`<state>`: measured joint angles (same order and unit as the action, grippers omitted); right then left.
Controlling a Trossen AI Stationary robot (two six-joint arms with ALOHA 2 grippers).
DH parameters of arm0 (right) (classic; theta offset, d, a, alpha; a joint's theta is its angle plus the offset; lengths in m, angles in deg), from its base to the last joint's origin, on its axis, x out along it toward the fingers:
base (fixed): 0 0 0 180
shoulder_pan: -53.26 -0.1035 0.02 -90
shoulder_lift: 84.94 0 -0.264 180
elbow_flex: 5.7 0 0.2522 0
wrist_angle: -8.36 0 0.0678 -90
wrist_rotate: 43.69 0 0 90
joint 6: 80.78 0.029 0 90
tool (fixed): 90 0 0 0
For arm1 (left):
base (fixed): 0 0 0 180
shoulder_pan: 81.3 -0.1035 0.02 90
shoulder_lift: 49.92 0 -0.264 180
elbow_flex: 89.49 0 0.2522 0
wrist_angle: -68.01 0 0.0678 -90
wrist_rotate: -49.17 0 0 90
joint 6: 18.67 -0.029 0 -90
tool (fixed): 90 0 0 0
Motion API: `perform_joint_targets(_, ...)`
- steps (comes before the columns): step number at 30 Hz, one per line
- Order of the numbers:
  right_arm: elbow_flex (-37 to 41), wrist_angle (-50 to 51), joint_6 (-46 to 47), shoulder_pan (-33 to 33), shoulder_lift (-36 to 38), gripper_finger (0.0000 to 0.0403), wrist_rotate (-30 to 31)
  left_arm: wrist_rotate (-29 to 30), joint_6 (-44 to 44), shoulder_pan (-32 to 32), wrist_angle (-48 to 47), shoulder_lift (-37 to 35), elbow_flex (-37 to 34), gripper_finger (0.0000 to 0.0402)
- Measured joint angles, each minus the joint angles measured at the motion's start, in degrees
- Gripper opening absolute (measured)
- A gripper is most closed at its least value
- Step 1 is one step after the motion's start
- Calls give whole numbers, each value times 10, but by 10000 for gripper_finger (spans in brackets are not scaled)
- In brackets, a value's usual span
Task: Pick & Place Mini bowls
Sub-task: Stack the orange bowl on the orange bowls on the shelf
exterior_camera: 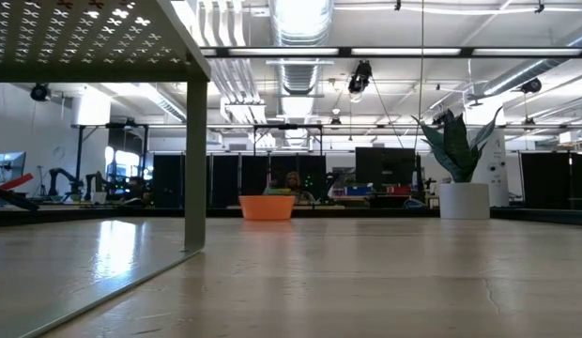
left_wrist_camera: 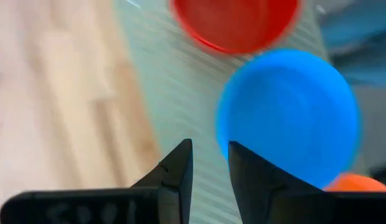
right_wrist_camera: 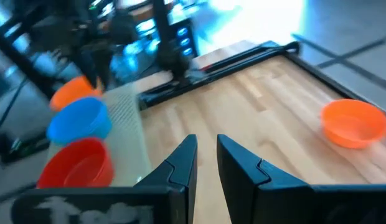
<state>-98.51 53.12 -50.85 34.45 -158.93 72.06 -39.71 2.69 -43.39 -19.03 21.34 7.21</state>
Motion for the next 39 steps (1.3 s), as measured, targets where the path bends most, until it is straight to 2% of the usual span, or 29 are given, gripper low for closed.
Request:
perform_joint_targets(4, 0, 1, 59, 2, 0, 57, 58, 115, -3, -24, -1, -29, 0, 94)
perform_joint_targets(7, 0, 2, 82, 11, 0, 57, 72, 198, -3, -59, -1, -43, 0, 94)
perform_joint_targets(11, 4, 4, 98, 44, 0, 57, 73, 248, 8, -138, 0, -52, 0, 94)
perform_joint_targets(16, 20, 5, 89, 111, 0, 57, 54, 249, 27, -267, 25, -41, -6, 94)
perform_joint_targets(21, 41, 5, 79, 202, 0, 57, -72, 218, 74, -400, 85, -8, -8, 94)
perform_joint_targets(25, 60, 5, 39, 270, 0, 57, -169, 190, 115, -473, 123, 25, -8, 94)
perform_joint_targets(31, 90, 4, 6, 348, 0, 57, -227, 189, 176, -520, 151, 81, -9, 94)
perform_joint_targets(39, 99, 2, -2, 383, -1, 57, -232, 191, 257, -560, 190, 169, -9, 94)
